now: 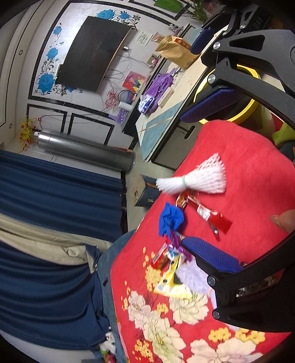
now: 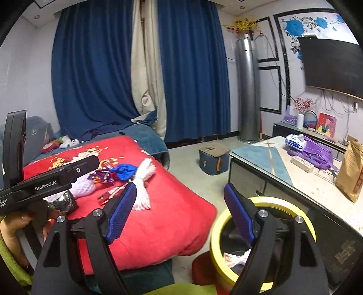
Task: Collect trash
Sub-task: 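Move both tools back over the bed toward the foam nets, then grasp the white foam net with the right gripper while the left grasps a green snack wrapper, then carry both items over the bin and open both grippers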
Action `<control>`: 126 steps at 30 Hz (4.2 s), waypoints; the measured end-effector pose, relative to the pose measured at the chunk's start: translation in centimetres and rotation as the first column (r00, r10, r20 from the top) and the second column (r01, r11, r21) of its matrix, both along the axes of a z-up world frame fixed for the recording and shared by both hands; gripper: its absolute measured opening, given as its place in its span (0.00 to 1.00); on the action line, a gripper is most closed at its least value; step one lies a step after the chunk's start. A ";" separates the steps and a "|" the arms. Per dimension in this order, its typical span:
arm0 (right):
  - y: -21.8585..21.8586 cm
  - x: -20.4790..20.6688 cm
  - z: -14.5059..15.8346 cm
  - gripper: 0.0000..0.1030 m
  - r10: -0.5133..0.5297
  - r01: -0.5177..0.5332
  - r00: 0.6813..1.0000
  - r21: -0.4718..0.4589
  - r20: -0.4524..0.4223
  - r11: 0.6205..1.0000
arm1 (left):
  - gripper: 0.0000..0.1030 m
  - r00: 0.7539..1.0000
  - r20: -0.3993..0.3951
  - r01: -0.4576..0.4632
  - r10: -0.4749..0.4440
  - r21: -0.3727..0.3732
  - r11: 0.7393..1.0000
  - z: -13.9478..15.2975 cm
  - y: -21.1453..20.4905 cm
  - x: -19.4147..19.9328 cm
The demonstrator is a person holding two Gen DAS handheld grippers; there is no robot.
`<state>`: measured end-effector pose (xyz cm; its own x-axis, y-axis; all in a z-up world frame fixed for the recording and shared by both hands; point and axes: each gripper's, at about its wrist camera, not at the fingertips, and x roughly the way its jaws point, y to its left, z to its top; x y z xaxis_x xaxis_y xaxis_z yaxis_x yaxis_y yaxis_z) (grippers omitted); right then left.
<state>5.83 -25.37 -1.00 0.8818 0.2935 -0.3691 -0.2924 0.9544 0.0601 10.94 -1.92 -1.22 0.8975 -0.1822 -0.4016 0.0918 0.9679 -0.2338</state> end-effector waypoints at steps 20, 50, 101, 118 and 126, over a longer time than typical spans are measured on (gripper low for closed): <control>7.4 2.7 -0.9 0.78 0.136 -0.138 0.989 -0.018 -0.055 0.990 | 0.90 0.996 -0.026 -0.080 0.080 0.015 0.997 0.0 7.3 -2.5; 11.9 11.5 -8.0 0.80 0.125 -0.145 0.950 -0.050 -0.287 0.988 | 0.45 0.961 -0.278 0.015 0.008 0.081 0.997 -4.4 9.3 -3.5; 6.4 5.9 -3.9 0.17 0.236 -0.227 0.952 0.070 -0.193 0.971 | 0.09 0.985 -0.162 0.055 -0.055 -0.003 0.998 -1.0 7.1 -3.9; 3.3 3.6 -2.6 0.17 0.203 -0.196 0.968 0.066 -0.146 0.978 | 0.09 0.978 -0.129 0.162 -0.163 -0.018 0.987 0.3 1.7 -1.0; -0.3 3.2 -2.2 0.17 0.123 -0.113 0.983 0.079 -0.135 0.990 | 0.09 0.966 -0.107 0.235 -0.235 -0.016 0.972 1.0 -2.1 0.8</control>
